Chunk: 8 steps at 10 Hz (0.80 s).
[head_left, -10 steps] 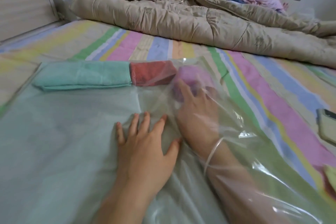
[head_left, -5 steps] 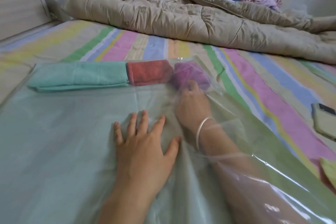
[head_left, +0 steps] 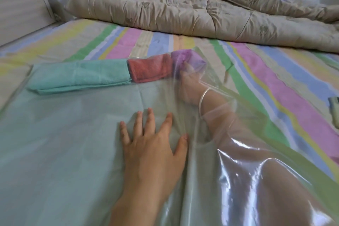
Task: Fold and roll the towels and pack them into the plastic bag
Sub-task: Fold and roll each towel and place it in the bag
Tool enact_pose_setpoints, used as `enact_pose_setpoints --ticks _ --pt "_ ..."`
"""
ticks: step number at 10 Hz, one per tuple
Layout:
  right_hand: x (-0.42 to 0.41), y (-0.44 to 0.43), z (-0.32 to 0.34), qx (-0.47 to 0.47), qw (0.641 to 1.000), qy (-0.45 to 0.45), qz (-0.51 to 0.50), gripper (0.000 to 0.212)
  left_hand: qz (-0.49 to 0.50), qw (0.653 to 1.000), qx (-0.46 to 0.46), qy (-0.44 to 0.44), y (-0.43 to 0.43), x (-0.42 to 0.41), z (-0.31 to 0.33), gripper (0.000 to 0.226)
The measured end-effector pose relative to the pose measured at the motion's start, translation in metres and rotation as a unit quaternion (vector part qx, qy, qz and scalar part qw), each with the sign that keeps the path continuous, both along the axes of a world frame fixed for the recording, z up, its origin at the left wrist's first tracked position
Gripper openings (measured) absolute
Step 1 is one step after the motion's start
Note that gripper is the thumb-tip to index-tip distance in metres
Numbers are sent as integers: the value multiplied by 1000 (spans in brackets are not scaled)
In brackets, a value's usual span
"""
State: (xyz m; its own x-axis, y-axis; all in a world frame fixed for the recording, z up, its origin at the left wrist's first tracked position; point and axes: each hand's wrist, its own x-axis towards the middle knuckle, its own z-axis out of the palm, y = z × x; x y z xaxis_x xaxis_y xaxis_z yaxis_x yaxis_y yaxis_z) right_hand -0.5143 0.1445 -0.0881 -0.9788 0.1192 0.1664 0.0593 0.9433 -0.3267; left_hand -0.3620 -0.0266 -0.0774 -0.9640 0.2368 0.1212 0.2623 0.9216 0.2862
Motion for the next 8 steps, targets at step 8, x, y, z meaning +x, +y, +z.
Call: enact_pose_setpoints --ticks 8 --pt "-26 -23 -4 5 1000 3 -17 60 -20 999 26 12 -3 -4 -8 69"
